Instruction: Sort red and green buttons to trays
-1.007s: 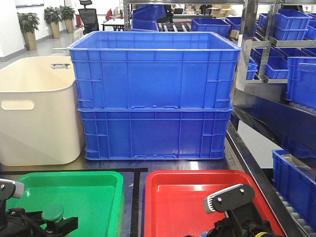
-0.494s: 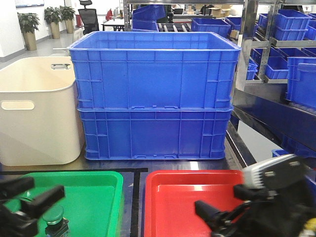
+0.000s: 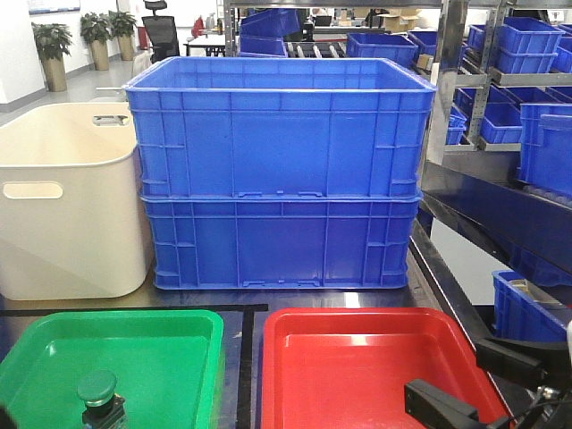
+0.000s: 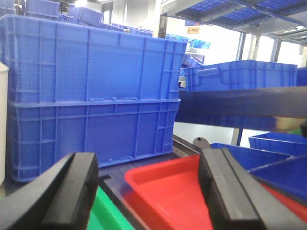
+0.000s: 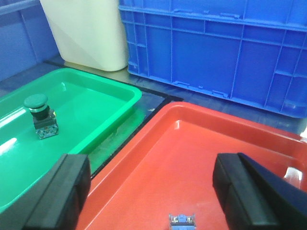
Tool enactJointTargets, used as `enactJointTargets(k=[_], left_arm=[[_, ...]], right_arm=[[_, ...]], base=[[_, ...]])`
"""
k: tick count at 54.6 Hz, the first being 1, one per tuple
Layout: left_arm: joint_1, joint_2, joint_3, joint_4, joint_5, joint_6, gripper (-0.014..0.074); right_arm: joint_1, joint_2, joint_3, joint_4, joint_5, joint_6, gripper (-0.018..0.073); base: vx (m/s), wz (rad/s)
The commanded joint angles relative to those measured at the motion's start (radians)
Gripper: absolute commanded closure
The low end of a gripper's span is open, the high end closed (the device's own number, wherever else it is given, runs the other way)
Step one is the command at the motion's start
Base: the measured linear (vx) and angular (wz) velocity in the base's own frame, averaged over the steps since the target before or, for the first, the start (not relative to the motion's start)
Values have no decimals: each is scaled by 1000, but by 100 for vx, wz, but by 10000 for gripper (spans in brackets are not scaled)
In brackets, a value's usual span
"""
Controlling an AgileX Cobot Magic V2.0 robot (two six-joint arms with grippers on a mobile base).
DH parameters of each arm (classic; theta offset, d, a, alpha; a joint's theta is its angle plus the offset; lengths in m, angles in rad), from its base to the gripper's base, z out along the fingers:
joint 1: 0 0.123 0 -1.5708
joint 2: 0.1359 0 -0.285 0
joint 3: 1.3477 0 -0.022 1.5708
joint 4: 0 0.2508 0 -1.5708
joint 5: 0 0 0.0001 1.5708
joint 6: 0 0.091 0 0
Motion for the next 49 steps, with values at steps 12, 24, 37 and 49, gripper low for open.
enactJointTargets(k=[12, 24, 37, 49], left_arm=[[-6, -48, -4, -41, -22, -13, 45], [-6, -48, -4, -41, -22, -13, 45], [-6, -47, 8, -81, 29, 63, 62], [-6, -51, 8, -843, 262, 732, 190]], right_arm=[[3, -9, -30, -6, -73, -4, -7], [3, -9, -30, -6, -73, -4, -7], [3, -9, -30, -6, -73, -4, -7], [3, -9, -30, -6, -73, -4, -7]], base=[[0, 0], [0, 0], [0, 0], [0, 0]])
